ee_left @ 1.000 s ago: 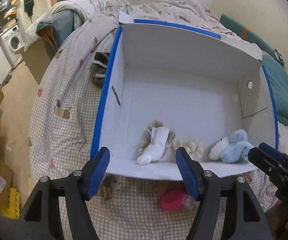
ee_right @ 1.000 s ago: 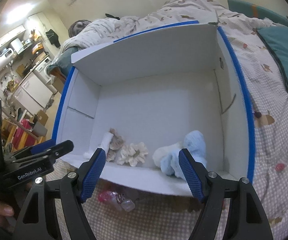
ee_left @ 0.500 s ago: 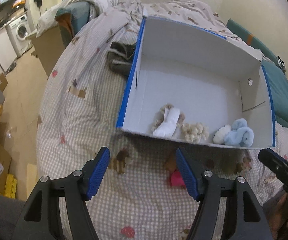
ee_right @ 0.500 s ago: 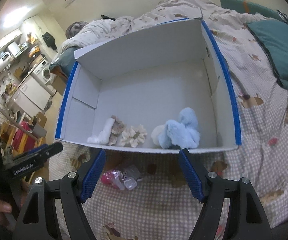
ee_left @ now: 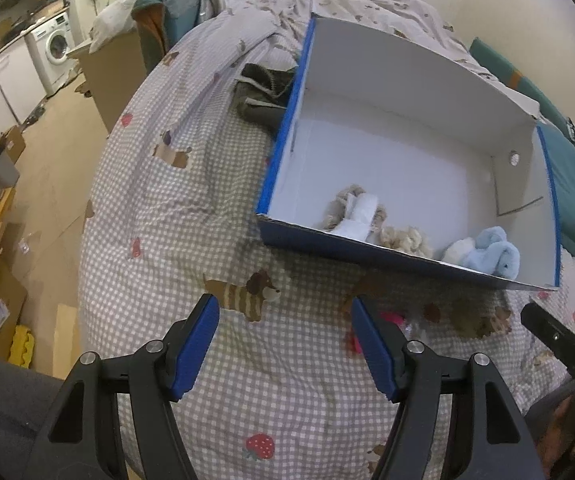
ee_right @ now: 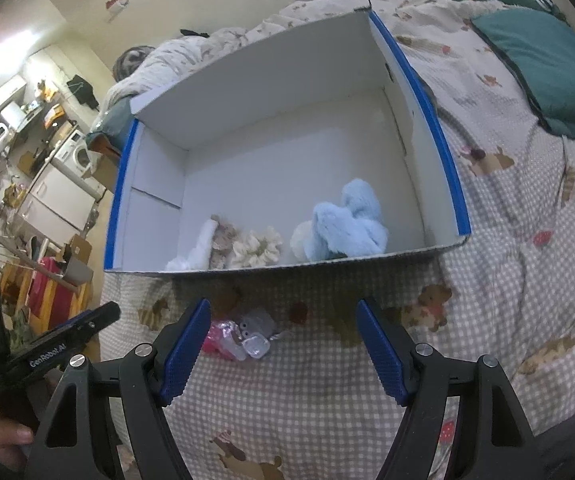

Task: Organize soft objects
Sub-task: 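Withdraw both open grippers from the box toward the remaining items, then grasp the clear plastic bag with the right gripper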

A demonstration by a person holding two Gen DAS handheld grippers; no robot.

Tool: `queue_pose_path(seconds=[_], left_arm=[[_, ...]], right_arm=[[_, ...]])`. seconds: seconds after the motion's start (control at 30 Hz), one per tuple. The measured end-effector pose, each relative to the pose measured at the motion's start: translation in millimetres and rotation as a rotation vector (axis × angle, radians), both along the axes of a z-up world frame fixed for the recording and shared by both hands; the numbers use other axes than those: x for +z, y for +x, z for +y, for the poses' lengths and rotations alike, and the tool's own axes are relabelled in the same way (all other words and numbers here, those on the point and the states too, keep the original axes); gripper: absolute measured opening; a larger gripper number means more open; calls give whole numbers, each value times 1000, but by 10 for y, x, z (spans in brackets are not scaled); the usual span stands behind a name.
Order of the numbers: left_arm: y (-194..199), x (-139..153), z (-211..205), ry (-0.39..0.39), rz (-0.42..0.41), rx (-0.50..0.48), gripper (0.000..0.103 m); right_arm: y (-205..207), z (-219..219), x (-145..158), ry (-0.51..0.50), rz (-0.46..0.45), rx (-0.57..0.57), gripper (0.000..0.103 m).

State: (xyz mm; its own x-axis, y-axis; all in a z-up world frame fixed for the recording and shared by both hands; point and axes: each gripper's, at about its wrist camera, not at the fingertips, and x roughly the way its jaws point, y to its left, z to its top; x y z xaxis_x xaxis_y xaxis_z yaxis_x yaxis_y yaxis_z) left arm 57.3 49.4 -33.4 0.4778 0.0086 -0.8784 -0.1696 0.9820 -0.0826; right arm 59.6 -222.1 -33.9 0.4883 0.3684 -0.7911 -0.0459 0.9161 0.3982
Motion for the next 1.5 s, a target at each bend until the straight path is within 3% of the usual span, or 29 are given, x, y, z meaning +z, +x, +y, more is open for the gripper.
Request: queue_pose_path(seconds=[0.3,0.57,0.67,0.8,0.83,0.97,1.03,1.27,1.37,1.5], left_arm=[[58,-82,68,-42,54,57,65],[103,-153,109,-86,95,96,66],[116,-186,146,-89,107,114,66],[124,-236,177,-90,124,130,66],[129,-254,181,-93,129,132,66],[155,-293,153,-95,140,127,66],[170,-299,126,-94,142,123,65],[205,-347,8,-82,153,82,65],[215,-420,-171,-45,179,5,65],[204,-504,-578,42,182,-170,65]], right_arm=[[156,-21,-292,62,129,-24,80],[332,438,-593,69,220,125,79],[366,653,-713,21,224,162,79],[406,843,-874,-37,215,206,70],[409,843,-888,-20,210,210,61],[392,892,-809,19,182,259,36],[329,954,-730,-9,149,293,33],[186,707,-406,-40,132,228,30],[174,465,-270,-35,138,167,30],[139,231,-215,-15,136,109,30]])
